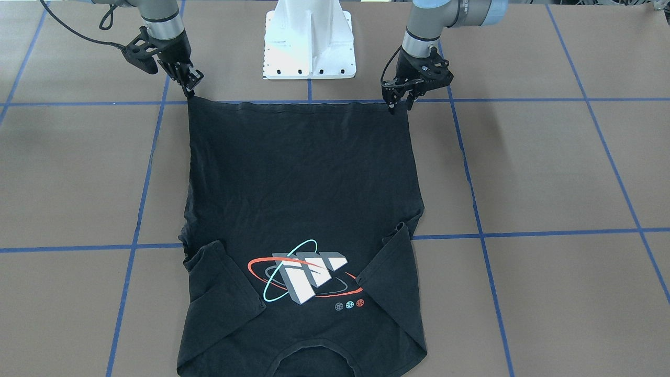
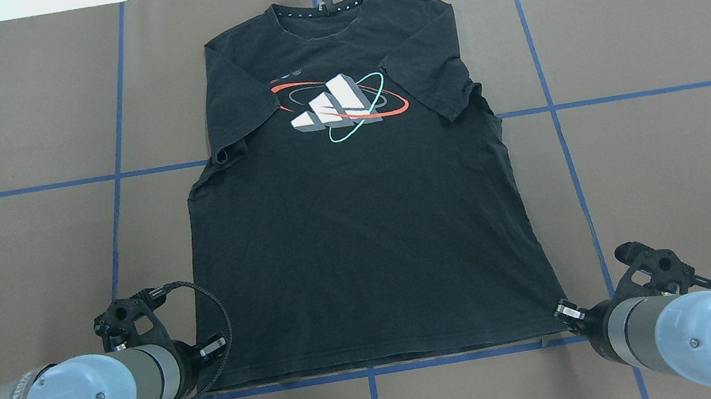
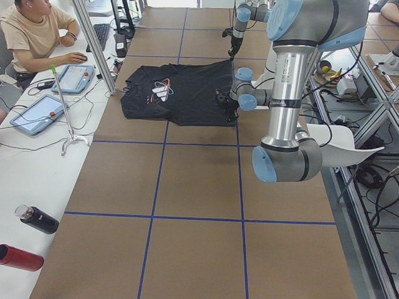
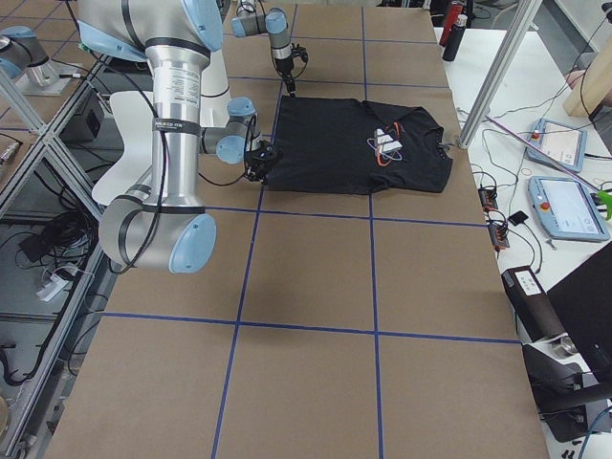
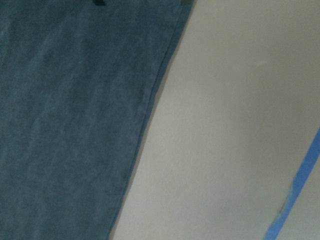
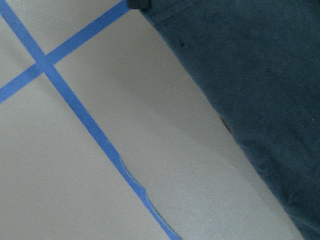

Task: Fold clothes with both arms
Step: 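Move the left gripper to the other hem corner nearest the robot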

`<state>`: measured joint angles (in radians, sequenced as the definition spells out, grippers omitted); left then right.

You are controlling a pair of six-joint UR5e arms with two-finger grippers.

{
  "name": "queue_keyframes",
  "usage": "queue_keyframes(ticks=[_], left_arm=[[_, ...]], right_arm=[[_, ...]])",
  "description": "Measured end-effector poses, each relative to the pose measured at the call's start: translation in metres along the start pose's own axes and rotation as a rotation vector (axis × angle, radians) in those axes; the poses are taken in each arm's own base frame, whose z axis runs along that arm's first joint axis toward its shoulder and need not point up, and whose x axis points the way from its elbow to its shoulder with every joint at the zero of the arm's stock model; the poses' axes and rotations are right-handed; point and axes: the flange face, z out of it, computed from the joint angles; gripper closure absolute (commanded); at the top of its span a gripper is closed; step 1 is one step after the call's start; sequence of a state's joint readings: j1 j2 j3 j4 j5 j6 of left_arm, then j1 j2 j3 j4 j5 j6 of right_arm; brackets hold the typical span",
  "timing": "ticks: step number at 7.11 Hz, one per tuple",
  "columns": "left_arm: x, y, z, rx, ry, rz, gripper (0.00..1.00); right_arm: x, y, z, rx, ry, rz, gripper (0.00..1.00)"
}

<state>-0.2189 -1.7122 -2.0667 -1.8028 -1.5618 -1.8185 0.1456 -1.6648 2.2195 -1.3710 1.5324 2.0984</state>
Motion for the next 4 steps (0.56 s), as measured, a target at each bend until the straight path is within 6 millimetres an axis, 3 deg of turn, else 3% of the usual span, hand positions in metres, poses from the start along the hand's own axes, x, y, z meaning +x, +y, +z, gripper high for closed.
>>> queue_keyframes(ticks=[4], left_arm=[[-0.026,0.003,0.009,-0.046,-0.061,-0.117,0.42]], right_arm=[[-0.001,0.001,-0.001,-0.002,-0.004,0.0,1.0]])
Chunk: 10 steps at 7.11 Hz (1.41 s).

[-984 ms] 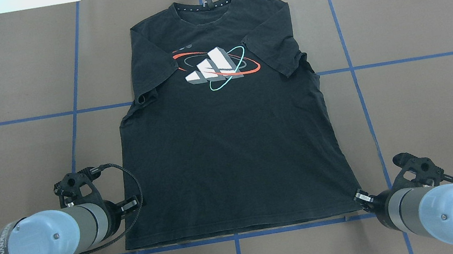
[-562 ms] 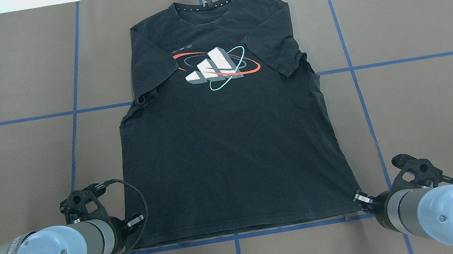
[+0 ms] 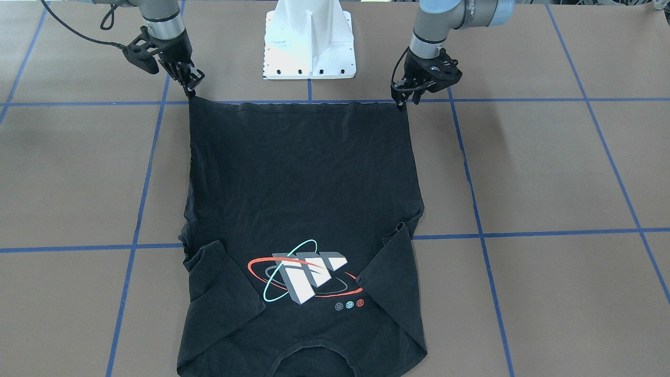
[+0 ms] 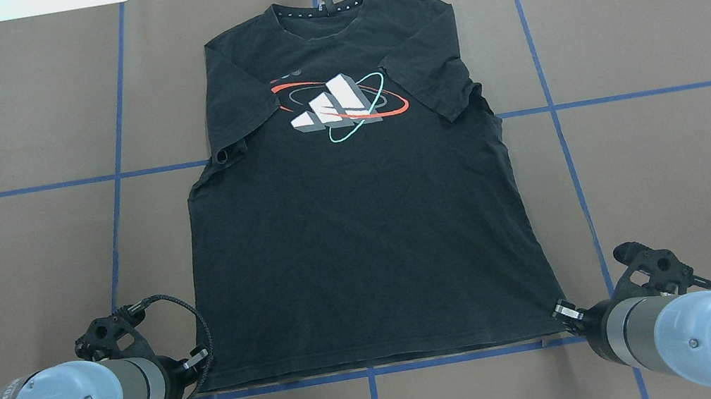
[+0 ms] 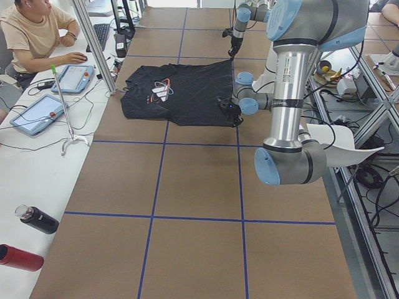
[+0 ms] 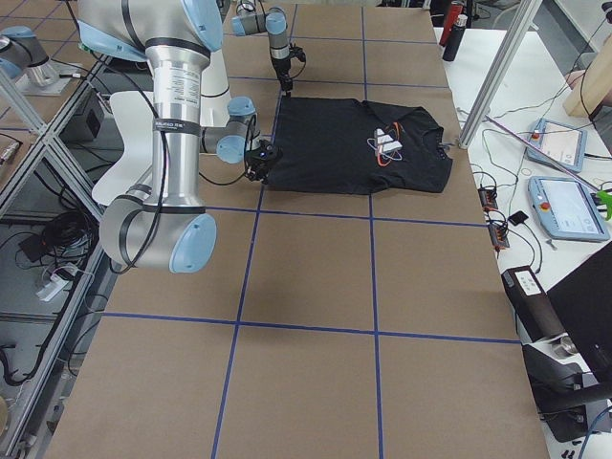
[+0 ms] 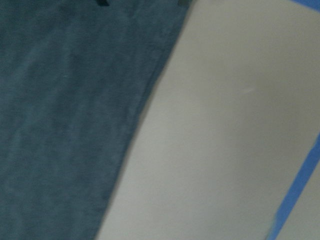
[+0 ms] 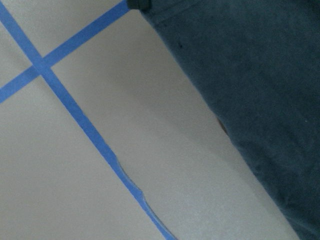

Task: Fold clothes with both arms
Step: 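Move the left gripper to the other hem corner nearest the robot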

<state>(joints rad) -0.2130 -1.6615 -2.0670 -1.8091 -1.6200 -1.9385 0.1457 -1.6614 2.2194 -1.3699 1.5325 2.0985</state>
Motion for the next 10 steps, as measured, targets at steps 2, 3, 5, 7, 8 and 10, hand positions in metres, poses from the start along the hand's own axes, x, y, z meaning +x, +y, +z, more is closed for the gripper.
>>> queue_keyframes(ticks=[2,3,5,7,8,10], left_arm=[[-0.001,0.003,0.002,-0.007,-0.003,-0.01,0.43],[-0.001,0.004,0.003,-0.008,-0.005,-0.009,0.43],[-0.002,0.012,0.005,-0.019,-0.008,-0.001,0.51],[-0.003,0.018,0.006,-0.027,-0.01,0.003,0.54],[-0.004,0.02,0.007,-0.029,-0.012,0.003,0.54],[-0.004,0.022,0.008,-0.03,-0.014,0.001,0.74]], right_arm=[[0.0,0.0,0.0,0.001,0.001,0.0,1.0],[0.0,0.0,0.0,0.001,0.001,0.0,1.0],[0.0,0.0,0.0,0.002,-0.001,0.0,1.0],[0.0,-0.001,0.0,0.002,-0.001,0.001,1.0],[0.0,-0.001,0.0,0.002,-0.001,0.001,1.0],[0.0,-0.001,0.0,0.002,-0.001,0.001,1.0]])
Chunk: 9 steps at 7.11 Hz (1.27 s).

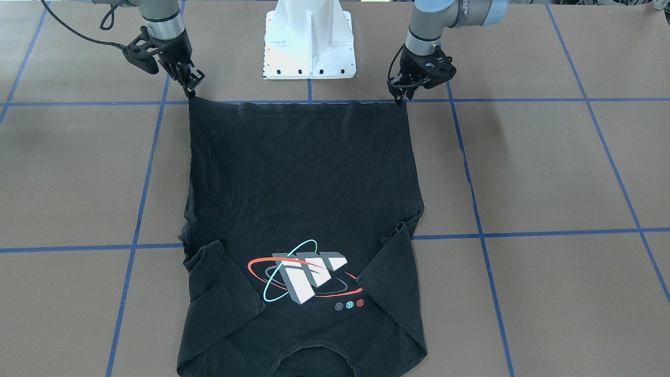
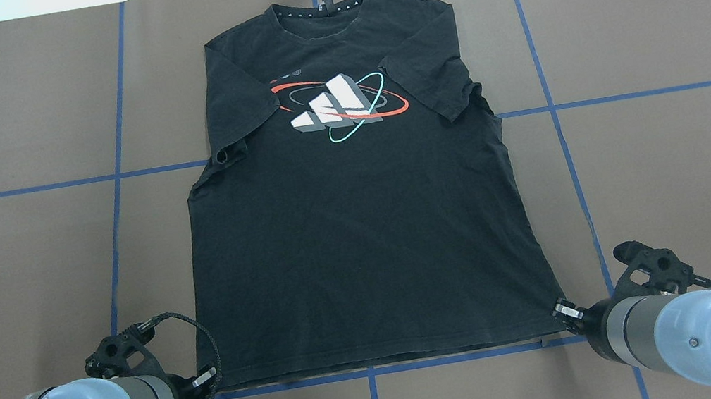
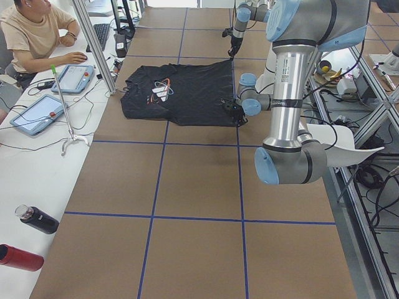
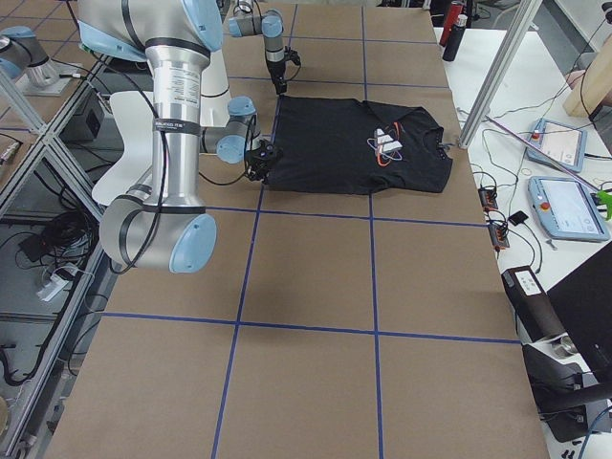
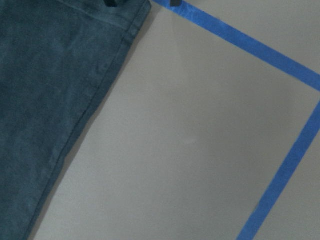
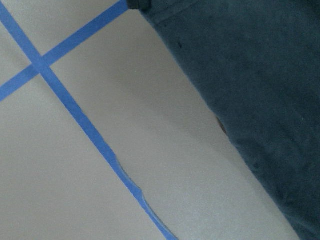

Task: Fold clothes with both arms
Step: 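Grasp both hem corners with the left and right grippers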

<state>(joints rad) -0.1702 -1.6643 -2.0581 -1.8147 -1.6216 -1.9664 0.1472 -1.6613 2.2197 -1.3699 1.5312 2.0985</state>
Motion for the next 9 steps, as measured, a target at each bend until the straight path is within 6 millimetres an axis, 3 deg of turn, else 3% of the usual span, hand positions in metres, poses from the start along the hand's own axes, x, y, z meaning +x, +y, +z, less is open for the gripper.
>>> queue_keyframes(ticks=[2,6,9], left_arm=[[0.0,0.0,0.0,0.0,0.0,0.0,1.0],[0.003,0.001,-0.009,-0.008,0.017,0.012,1.0],[0.008,0.006,-0.055,-0.066,0.077,0.015,1.0]], right_arm=[[0.0,0.0,0.0,-0.001,0.0,0.0,1.0],[-0.002,0.001,-0.004,-0.004,-0.009,0.001,1.0],[-0.004,-0.009,-0.019,-0.027,-0.017,0.022,1.0]])
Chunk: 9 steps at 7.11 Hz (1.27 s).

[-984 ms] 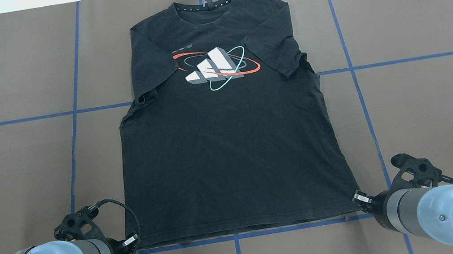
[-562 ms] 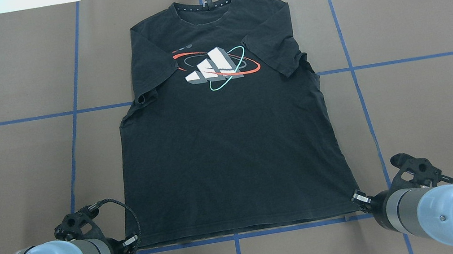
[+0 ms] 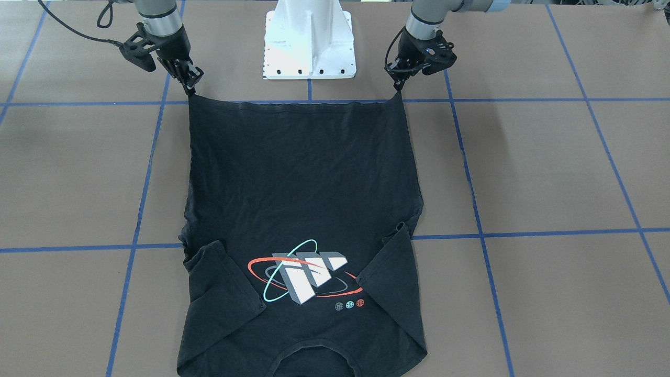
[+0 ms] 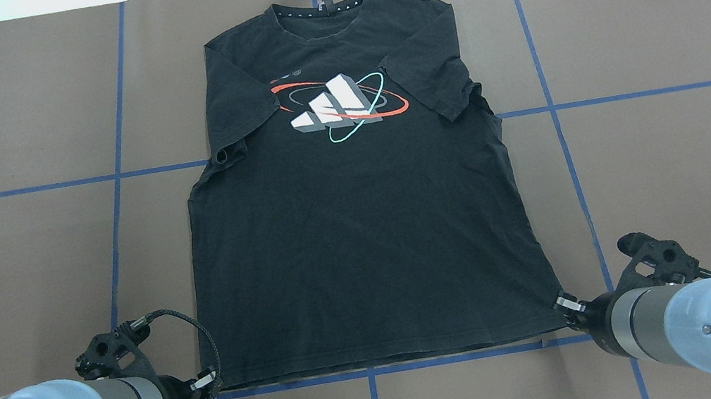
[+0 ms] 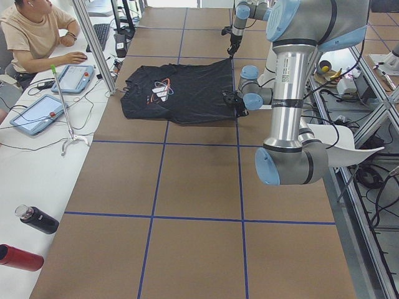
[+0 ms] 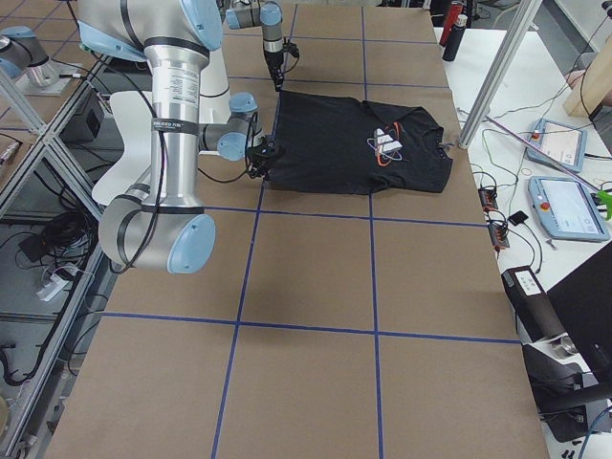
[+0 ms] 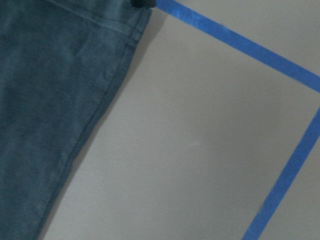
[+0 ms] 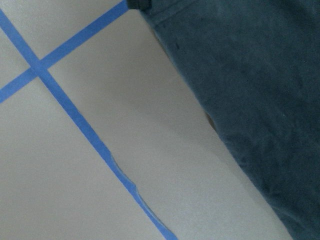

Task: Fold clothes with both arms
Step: 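Grasp both hem corners with the left and right grippers, then lift the hem with both grippers and carry it toward the collar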

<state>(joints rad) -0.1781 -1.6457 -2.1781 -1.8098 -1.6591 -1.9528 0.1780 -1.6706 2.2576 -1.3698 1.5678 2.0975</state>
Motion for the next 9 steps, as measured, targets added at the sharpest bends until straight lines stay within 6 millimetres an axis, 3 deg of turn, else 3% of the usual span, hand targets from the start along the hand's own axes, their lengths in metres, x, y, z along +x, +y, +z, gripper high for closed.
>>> queue_keyframes(ticks=[3,7,9], left_arm=[[-0.014,0.003,-0.065,-0.04,0.057,-0.002,1.0],[-0.021,0.016,-0.103,-0.138,0.064,0.008,1.0],[-0.006,-0.004,-0.125,-0.123,0.122,0.014,1.0]], right_arm=[[0.015,-0.003,-0.041,-0.082,0.01,0.005,1.0],[0.021,0.004,-0.074,-0.196,0.031,0.003,1.0],[0.01,-0.026,-0.09,-0.192,0.001,0.065,1.0]])
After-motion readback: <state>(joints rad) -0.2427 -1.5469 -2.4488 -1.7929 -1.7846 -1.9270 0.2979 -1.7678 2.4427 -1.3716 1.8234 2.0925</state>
